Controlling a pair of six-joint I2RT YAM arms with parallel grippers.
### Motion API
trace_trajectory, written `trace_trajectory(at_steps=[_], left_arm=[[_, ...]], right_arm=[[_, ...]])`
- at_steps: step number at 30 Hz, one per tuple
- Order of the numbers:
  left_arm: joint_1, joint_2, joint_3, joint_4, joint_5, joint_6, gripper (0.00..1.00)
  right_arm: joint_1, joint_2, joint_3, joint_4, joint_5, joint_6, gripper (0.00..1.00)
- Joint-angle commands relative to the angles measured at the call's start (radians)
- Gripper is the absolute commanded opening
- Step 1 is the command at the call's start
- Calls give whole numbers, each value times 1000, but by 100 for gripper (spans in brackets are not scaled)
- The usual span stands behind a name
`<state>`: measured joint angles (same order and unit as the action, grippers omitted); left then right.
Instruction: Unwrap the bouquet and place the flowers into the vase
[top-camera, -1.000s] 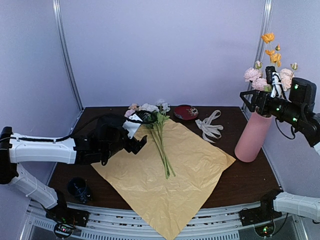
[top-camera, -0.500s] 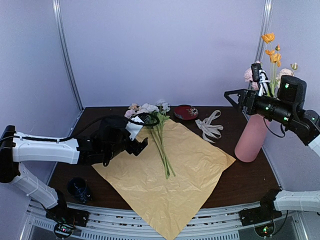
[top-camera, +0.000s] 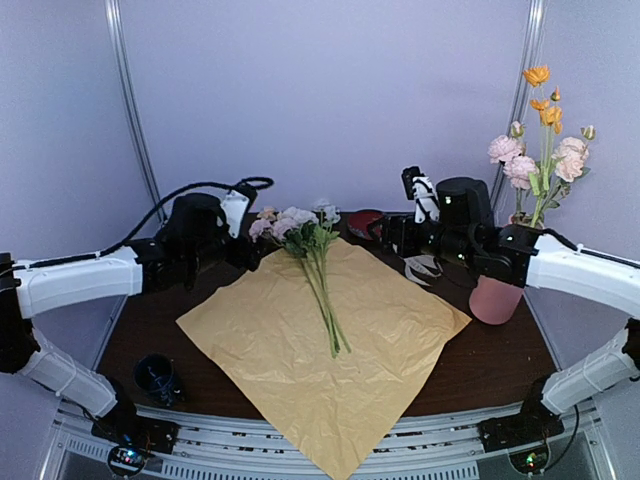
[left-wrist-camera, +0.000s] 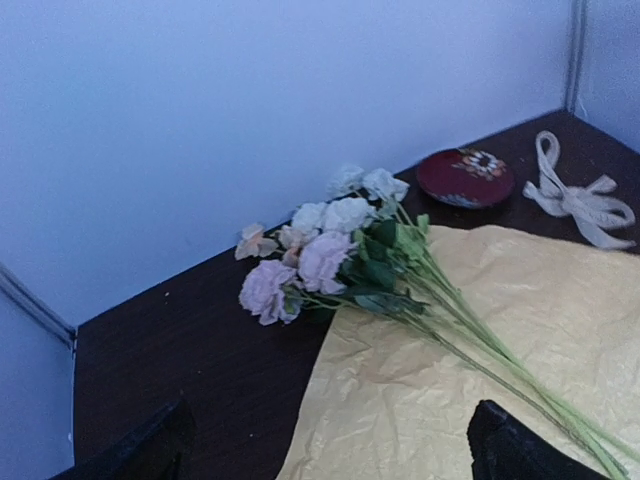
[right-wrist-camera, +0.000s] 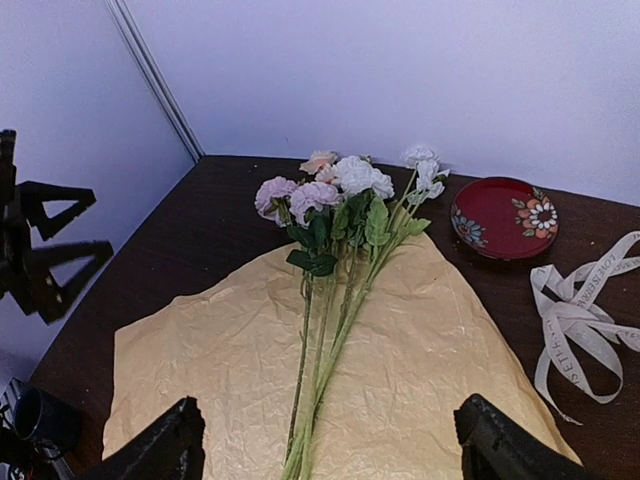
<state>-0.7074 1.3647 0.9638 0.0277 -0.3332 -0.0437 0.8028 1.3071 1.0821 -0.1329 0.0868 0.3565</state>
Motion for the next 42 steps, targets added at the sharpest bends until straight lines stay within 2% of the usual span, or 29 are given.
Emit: trace_trajectory(at_steps=[1, 5, 10, 13, 17, 25, 42], left_arm=[[255, -82, 7, -32, 301, -271, 98], [289, -107, -52, -1, 353, -269, 97], [289, -121, -140, 60, 398, -266, 97], [289, -123, -189, 105, 434, -282, 96], [290, -96, -149, 82, 463, -273, 94], [289, -86, -143, 95, 548, -308, 93], [289, -71, -140, 97, 569, -317, 92]], right_arm=[[5, 106, -50, 142, -8, 117, 87], [10, 265, -67, 182, -75, 190, 82], [47, 423, -19, 162, -101, 201, 67], [59, 474, 8, 135, -119, 199, 60], [76, 499, 22, 106, -138, 189, 52], [92, 558, 29, 78, -160, 204, 46], [92, 645, 40, 94, -180, 213, 33]])
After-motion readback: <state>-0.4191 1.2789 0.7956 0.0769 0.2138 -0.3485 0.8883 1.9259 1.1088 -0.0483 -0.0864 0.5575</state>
